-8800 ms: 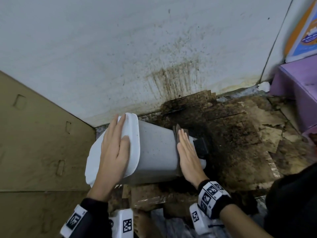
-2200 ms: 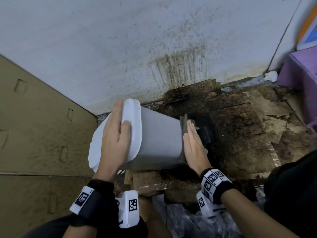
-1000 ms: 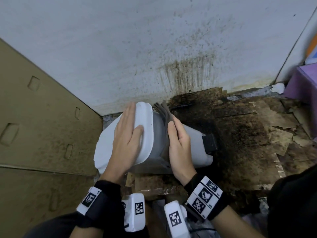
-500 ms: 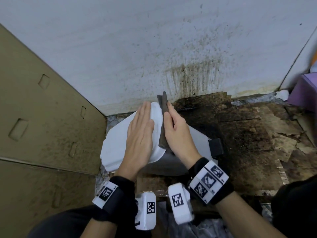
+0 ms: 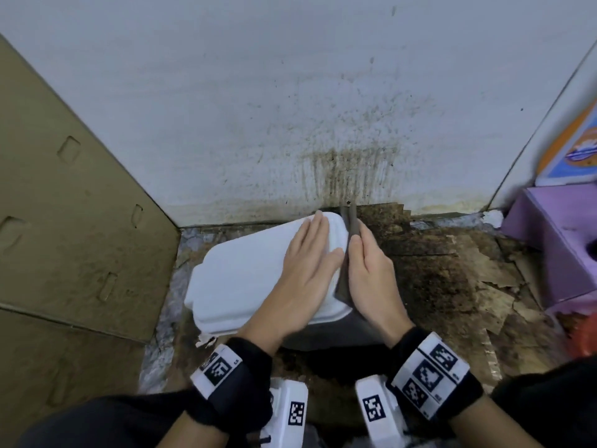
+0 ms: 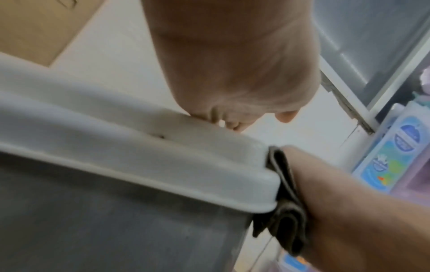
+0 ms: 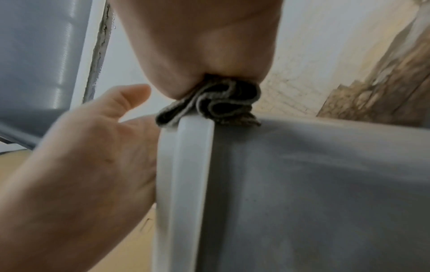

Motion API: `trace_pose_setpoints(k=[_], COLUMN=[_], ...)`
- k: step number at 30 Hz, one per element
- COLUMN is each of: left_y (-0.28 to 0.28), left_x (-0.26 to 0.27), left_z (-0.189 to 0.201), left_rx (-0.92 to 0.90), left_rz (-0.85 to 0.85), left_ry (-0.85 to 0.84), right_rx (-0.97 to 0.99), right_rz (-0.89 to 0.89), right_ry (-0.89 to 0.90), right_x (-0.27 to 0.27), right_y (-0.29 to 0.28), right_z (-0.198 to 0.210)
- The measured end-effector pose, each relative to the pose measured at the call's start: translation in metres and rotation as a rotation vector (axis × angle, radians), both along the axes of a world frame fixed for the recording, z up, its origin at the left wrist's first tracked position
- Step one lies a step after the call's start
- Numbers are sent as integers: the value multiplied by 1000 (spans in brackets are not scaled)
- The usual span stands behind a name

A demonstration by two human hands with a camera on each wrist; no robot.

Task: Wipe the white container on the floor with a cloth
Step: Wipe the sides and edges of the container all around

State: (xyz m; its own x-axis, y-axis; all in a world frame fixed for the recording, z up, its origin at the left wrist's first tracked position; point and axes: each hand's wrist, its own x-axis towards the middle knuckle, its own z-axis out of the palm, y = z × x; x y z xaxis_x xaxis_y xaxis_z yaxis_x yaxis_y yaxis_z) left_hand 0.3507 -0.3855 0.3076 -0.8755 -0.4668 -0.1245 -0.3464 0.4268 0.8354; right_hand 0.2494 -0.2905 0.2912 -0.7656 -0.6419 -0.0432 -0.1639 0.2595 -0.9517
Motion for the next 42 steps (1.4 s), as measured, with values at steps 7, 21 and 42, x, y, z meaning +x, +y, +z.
trace_pose_setpoints(k=[7,21,42], left_y=[-21,-40,12], left_x=[30,49,36], left_z=[-27,-50,-66], left_rx=[-279,14,270], left_rz=[382,596,720], left_ry=[-23,-341,-35], right_rx=[155,153,181], right_rz=[-77,-220,-55], right_ry=[86,-70,-251], right_x=[-33,-63,-85], right_y=[43,110,113], right_z=[-21,-49,-43])
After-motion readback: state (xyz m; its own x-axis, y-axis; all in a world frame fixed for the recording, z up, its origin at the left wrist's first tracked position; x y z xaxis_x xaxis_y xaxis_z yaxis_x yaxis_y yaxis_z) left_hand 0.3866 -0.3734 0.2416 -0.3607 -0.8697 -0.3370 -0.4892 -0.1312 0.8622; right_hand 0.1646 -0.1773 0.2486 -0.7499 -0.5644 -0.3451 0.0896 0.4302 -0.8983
